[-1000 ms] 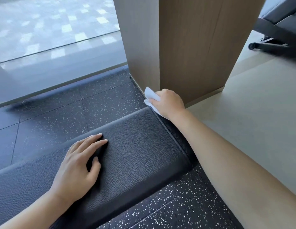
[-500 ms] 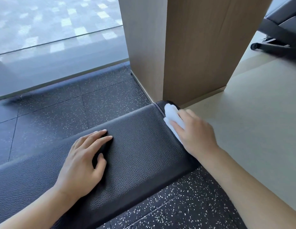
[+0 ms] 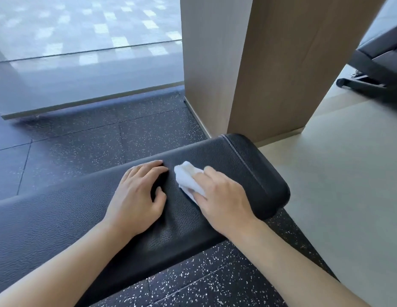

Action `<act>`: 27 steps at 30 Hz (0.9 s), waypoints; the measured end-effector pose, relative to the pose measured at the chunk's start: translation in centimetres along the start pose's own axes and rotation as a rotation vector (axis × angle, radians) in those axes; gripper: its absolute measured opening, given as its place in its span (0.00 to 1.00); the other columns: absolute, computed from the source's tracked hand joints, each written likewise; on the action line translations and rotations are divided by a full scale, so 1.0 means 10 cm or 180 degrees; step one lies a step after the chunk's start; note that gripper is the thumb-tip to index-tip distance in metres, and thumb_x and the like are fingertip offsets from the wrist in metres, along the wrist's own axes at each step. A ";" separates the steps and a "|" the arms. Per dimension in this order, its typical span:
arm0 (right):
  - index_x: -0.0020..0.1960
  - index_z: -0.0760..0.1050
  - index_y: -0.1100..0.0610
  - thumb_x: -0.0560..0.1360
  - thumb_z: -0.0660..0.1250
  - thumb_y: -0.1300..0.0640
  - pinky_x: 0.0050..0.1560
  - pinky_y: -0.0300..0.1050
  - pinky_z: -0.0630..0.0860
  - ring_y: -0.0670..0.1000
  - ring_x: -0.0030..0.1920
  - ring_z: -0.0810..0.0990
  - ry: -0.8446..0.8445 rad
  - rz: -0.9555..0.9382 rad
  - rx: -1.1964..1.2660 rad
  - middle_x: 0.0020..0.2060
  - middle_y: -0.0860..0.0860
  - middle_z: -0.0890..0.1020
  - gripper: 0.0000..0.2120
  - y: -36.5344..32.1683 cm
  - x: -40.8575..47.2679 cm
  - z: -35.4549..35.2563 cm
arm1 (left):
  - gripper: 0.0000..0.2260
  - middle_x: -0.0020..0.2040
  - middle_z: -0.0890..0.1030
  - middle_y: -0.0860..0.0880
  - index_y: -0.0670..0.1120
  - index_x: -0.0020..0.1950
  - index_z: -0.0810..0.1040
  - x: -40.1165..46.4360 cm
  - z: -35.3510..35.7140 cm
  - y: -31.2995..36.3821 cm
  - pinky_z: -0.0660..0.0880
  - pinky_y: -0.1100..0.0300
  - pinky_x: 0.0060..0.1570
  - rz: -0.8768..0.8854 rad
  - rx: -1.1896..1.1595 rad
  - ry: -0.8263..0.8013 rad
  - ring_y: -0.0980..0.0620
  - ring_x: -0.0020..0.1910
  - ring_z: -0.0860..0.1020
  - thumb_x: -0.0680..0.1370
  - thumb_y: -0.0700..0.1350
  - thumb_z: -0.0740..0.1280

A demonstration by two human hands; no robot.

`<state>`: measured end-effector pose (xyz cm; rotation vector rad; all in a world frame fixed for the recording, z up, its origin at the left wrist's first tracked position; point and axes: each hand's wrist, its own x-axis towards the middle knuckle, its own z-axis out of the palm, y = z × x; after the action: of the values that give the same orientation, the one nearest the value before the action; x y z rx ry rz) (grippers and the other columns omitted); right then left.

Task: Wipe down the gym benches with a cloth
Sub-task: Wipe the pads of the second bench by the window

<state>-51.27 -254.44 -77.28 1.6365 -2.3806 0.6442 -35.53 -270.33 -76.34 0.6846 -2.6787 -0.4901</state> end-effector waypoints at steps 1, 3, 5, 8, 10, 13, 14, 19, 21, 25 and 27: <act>0.69 0.73 0.46 0.80 0.64 0.47 0.36 0.45 0.70 0.49 0.42 0.74 0.0052 -0.0093 0.0105 0.44 0.44 0.70 0.17 0.02 -0.19 -0.05 | 0.23 0.74 0.76 0.53 0.48 0.69 0.79 0.00 0.01 -0.01 0.63 0.53 0.77 0.0011 -0.0028 0.0016 0.50 0.73 0.72 0.75 0.48 0.61; 0.61 0.75 0.49 0.81 0.64 0.47 0.36 0.41 0.65 0.48 0.39 0.69 0.0214 -0.0147 0.0175 0.42 0.42 0.64 0.11 0.23 -0.45 -0.16 | 0.22 0.73 0.76 0.53 0.48 0.69 0.80 -0.01 0.01 -0.02 0.62 0.54 0.78 0.0020 -0.0072 0.0045 0.50 0.73 0.72 0.75 0.47 0.62; 0.56 0.79 0.52 0.81 0.65 0.48 0.34 0.44 0.65 0.49 0.38 0.69 0.0452 0.0173 -0.0006 0.41 0.43 0.65 0.10 0.52 -0.58 -0.26 | 0.23 0.74 0.76 0.52 0.48 0.69 0.80 -0.01 0.00 -0.02 0.62 0.52 0.78 0.0024 -0.0096 0.0055 0.50 0.73 0.72 0.76 0.48 0.62; 0.52 0.80 0.53 0.82 0.63 0.44 0.31 0.49 0.72 0.55 0.35 0.72 0.0762 0.0997 -0.0244 0.38 0.48 0.70 0.13 0.79 -0.57 -0.31 | 0.23 0.75 0.75 0.51 0.48 0.71 0.78 -0.02 -0.01 -0.01 0.63 0.47 0.78 0.0140 -0.0022 -0.0021 0.48 0.74 0.71 0.76 0.48 0.61; 0.47 0.77 0.53 0.82 0.62 0.43 0.31 0.48 0.71 0.56 0.35 0.72 0.0837 0.1285 -0.0385 0.38 0.49 0.70 0.15 0.74 -0.52 -0.27 | 0.24 0.76 0.74 0.52 0.50 0.73 0.76 -0.03 0.00 -0.01 0.64 0.43 0.77 0.0392 0.0104 -0.0146 0.47 0.76 0.69 0.78 0.50 0.60; 0.46 0.75 0.53 0.80 0.60 0.43 0.32 0.46 0.68 0.55 0.38 0.73 0.0798 0.1323 -0.0460 0.39 0.48 0.70 0.15 0.47 -0.49 -0.23 | 0.24 0.78 0.72 0.53 0.53 0.77 0.73 -0.04 -0.02 0.00 0.63 0.40 0.77 0.0685 0.0211 -0.0420 0.47 0.79 0.67 0.80 0.50 0.60; 0.47 0.75 0.53 0.80 0.60 0.43 0.32 0.47 0.68 0.55 0.39 0.74 0.0765 0.1247 -0.0396 0.40 0.48 0.71 0.14 0.36 -0.51 -0.23 | 0.24 0.79 0.70 0.53 0.54 0.78 0.72 -0.03 -0.04 0.01 0.62 0.39 0.77 0.0705 0.0281 -0.0540 0.47 0.80 0.65 0.80 0.51 0.59; 0.52 0.77 0.55 0.80 0.61 0.47 0.32 0.48 0.73 0.53 0.38 0.73 0.0495 0.1123 0.0093 0.43 0.49 0.73 0.13 0.12 -0.66 -0.31 | 0.27 0.82 0.65 0.53 0.57 0.81 0.67 0.27 -0.09 0.24 0.61 0.35 0.77 0.0965 0.0502 -0.1155 0.44 0.81 0.61 0.80 0.55 0.55; 0.55 0.78 0.56 0.80 0.62 0.48 0.33 0.49 0.75 0.54 0.40 0.75 0.0550 0.1570 0.0208 0.44 0.50 0.74 0.13 0.25 -0.66 -0.40 | 0.27 0.82 0.64 0.53 0.58 0.82 0.64 0.48 0.01 0.49 0.61 0.35 0.77 0.1177 0.0543 -0.1276 0.44 0.82 0.60 0.81 0.56 0.55; 0.61 0.75 0.57 0.82 0.62 0.46 0.35 0.49 0.76 0.57 0.42 0.80 0.0751 0.2425 0.0377 0.50 0.52 0.78 0.15 0.59 -0.61 -0.52 | 0.29 0.85 0.59 0.52 0.59 0.84 0.58 0.67 0.38 0.97 0.55 0.35 0.80 0.1335 0.0564 -0.1373 0.42 0.83 0.57 0.82 0.56 0.55; 0.59 0.75 0.57 0.81 0.64 0.48 0.33 0.46 0.71 0.57 0.41 0.80 0.0831 0.2560 0.0391 0.49 0.52 0.77 0.13 0.66 -0.59 -0.50 | 0.29 0.84 0.61 0.53 0.58 0.83 0.62 0.65 0.48 0.99 0.54 0.36 0.80 0.1255 0.0491 -0.1224 0.44 0.84 0.57 0.81 0.56 0.56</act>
<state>-55.59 -245.29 -76.75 0.5027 -2.7716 1.0557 -46.73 -264.29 -75.14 0.0873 -3.1302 -0.3368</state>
